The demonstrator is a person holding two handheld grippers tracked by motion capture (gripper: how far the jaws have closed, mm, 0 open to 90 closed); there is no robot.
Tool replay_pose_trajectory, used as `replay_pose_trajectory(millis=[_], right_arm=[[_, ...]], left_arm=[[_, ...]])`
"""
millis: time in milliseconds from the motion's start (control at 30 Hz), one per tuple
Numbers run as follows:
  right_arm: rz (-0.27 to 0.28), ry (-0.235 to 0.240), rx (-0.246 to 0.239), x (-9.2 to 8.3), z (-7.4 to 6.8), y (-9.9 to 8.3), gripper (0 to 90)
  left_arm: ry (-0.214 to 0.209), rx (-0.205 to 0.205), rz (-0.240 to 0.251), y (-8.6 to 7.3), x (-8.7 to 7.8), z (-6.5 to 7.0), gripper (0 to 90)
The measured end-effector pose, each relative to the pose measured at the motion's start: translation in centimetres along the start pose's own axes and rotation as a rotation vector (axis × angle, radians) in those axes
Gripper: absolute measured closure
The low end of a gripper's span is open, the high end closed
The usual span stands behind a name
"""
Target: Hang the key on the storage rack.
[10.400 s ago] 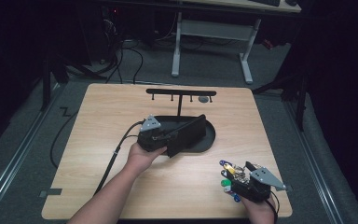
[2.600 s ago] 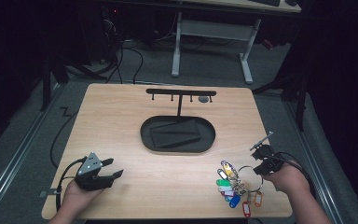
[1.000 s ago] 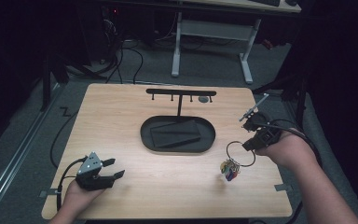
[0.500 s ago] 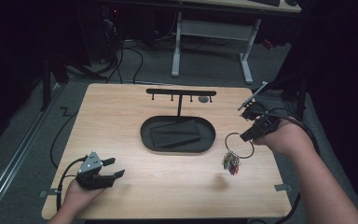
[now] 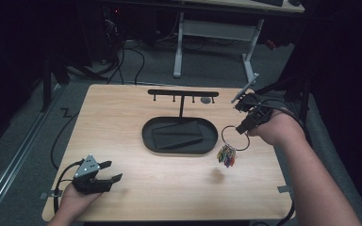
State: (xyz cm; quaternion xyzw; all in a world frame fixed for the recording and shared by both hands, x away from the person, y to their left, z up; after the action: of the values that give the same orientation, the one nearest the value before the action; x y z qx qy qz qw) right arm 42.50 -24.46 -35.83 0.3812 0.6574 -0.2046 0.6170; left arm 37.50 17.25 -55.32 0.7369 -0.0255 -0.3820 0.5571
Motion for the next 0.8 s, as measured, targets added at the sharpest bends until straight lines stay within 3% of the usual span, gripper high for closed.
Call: replay_pose_trajectory(millis=[200, 233, 367, 800], right_arm=[[0.013, 0.007, -0.01, -0.5, 0.2, 1.7, 84.9], [0.016, 0.007, 0.009, -0.7, 0.2, 2.0, 84.9], [0.024, -0.001, -0.018, -1.0, 0.5, 3.4, 84.9], [0.032, -0.003, -0.005, 0.6, 2.2, 6.9, 84.9]], left_arm=[[0.01, -0.002, 0.003, -0.1, -0.1, -0.2, 30.3], [0.011, -0.003, 0.006, 0.0, -0.1, -0.2, 30.3], [0.01, 0.008, 0.005, 0.0, 0.1, -0.2, 30.4], [0.001, 0.043, 0.015, 0.3, 0.4, 0.4, 30.4]])
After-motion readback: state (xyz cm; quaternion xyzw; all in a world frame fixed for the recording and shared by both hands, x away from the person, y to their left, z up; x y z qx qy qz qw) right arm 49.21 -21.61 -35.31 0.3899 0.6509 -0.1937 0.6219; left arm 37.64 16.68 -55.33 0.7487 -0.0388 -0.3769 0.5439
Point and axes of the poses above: each handheld gripper's, and its own axes: x roughly forward along the jaws, y roughly out of its top, z roughly to its right, the point moved 8 cm from there along x, roughly forward along the jaws, and after that the axes turned 14 degrees about y, right-handed, at the moved point
